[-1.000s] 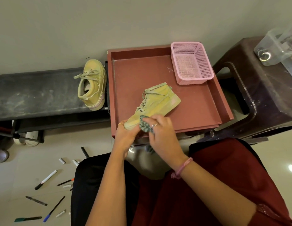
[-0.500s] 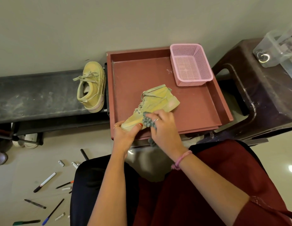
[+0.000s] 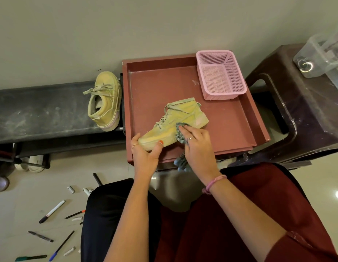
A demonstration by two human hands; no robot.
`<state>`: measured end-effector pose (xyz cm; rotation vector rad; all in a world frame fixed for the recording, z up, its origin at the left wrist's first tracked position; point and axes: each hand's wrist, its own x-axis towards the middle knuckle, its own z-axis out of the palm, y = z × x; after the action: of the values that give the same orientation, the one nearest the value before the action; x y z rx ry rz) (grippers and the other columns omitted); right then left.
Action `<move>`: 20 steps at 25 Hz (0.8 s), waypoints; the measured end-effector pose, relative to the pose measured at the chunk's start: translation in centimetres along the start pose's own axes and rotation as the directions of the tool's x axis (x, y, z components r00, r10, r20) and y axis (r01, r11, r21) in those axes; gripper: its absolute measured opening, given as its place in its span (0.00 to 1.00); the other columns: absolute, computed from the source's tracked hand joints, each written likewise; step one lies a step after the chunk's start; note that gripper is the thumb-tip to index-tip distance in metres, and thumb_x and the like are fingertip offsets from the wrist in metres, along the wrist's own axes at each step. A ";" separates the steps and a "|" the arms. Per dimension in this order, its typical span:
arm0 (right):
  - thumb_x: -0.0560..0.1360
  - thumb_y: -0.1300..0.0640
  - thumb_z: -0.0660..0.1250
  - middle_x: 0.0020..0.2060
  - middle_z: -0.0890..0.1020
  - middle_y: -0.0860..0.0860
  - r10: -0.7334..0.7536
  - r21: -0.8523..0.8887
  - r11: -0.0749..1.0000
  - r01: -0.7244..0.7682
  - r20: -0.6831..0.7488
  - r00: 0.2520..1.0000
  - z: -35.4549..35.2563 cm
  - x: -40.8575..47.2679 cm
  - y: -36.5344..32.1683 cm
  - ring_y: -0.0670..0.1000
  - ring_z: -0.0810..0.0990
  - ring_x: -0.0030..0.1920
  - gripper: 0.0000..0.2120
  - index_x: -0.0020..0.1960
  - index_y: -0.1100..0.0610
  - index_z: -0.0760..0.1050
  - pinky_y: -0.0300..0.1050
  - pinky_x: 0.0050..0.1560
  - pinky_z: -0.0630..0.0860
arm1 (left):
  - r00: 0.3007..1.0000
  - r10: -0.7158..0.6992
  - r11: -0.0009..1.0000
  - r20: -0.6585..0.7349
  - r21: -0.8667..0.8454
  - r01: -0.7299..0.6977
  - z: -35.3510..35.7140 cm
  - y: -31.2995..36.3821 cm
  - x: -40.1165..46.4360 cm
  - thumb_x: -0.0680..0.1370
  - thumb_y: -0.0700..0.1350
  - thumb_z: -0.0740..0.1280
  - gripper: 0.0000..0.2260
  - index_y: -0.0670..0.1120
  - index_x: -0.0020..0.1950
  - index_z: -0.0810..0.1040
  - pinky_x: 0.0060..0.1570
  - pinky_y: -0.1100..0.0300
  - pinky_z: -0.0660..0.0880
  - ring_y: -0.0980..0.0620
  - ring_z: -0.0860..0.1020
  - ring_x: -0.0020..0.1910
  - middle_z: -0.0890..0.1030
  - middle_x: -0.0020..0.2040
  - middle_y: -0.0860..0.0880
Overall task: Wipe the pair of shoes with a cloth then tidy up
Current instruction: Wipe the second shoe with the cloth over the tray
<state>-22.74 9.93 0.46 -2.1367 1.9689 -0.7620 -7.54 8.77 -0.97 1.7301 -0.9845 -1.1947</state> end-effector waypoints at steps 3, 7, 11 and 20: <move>0.73 0.68 0.64 0.60 0.78 0.55 -0.009 -0.077 0.997 0.008 -0.018 1.000 1.2 0.2 0.1 0.58 0.75 0.55 0.21 0.65 0.62 0.74 0.50 0.55 0.77 | 0.994 0.108 0.985 -0.006 0.133 -0.106 0.9 0.2 -0.7 0.78 0.47 0.68 0.25 0.46 0.71 0.62 0.51 0.83 0.62 0.57 0.67 0.57 0.56 0.70 0.43; 0.72 0.68 0.66 0.61 0.78 0.57 0.006 -0.095 0.995 -0.006 0.003 1.000 1.7 0.4 -0.5 0.58 0.75 0.58 0.22 0.65 0.63 0.73 0.52 0.55 0.78 | 0.992 0.120 0.980 -0.038 0.161 -0.113 1.6 0.5 -0.9 0.78 0.53 0.66 0.24 0.48 0.71 0.64 0.56 0.73 0.64 0.53 0.66 0.59 0.55 0.71 0.43; 0.65 0.68 0.72 0.59 0.79 0.56 -0.062 -0.096 0.993 0.065 0.037 0.997 0.3 0.8 1.0 0.56 0.77 0.53 0.27 0.64 0.62 0.75 0.51 0.52 0.79 | 0.985 0.168 0.967 -0.047 0.201 -0.156 1.3 0.2 -0.8 0.75 0.57 0.68 0.24 0.50 0.67 0.67 0.60 0.60 0.70 0.51 0.69 0.58 0.58 0.68 0.44; 0.74 0.68 0.62 0.56 0.80 0.57 0.046 -0.043 0.998 -0.047 -0.038 0.998 0.8 0.5 0.8 0.58 0.76 0.49 0.18 0.63 0.64 0.76 0.50 0.50 0.79 | 0.981 0.192 0.963 -0.023 0.197 -0.184 1.3 -0.7 -0.2 0.73 0.59 0.68 0.20 0.54 0.62 0.71 0.57 0.46 0.77 0.47 0.70 0.59 0.58 0.66 0.46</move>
<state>-23.11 9.14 -0.40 -2.1073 2.0647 -0.7626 -8.74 9.01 -1.87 1.7575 -1.2446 -0.9639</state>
